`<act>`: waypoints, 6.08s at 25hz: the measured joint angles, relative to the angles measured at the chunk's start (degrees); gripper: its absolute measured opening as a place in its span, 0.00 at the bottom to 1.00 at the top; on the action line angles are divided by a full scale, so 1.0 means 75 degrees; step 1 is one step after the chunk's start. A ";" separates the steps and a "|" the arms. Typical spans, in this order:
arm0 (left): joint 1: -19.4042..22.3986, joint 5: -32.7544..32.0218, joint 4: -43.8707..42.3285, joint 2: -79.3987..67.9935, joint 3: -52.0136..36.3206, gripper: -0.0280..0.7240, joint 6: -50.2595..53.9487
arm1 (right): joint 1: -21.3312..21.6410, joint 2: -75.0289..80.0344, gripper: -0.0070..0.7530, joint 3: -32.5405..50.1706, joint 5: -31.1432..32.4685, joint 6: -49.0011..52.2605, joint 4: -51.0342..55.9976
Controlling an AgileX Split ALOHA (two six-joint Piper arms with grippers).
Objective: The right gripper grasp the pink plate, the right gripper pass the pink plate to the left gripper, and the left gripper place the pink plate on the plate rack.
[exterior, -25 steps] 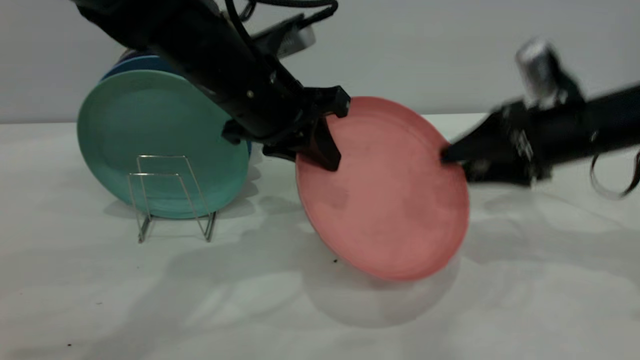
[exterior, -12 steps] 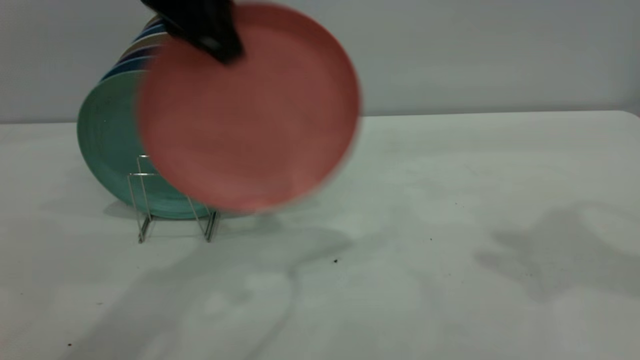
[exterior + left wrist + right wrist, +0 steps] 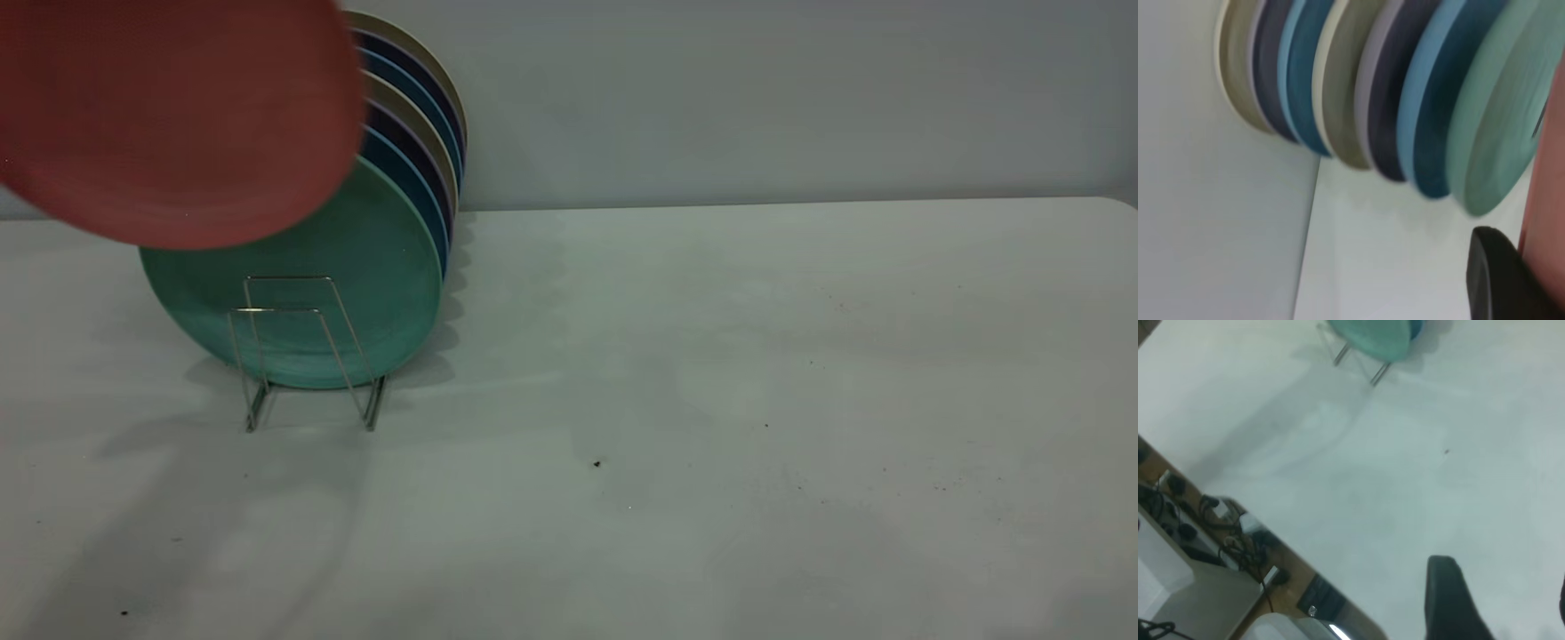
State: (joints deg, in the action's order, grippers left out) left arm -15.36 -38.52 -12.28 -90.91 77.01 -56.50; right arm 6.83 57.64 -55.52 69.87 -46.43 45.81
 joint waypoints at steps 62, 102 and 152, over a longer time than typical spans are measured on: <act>0.1349 0.0990 0.4410 -0.1996 -0.0007 0.16 -0.5918 | 0.0000 -0.5487 0.55 0.3788 -0.0591 0.3748 -0.4006; 0.1349 -0.3314 0.3037 0.3053 -0.0108 0.63 0.1804 | -0.0678 -0.5487 0.55 0.3796 -0.0675 0.4812 -0.4891; 0.1372 -0.3427 0.1637 1.2136 -0.6553 0.63 0.6926 | -0.0751 -0.7816 0.55 0.3788 -0.0578 0.4943 -0.4932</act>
State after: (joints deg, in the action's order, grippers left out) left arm -5.07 -64.22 0.00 0.11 27.86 -4.55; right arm 1.20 -0.98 -27.10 65.54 -9.36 8.82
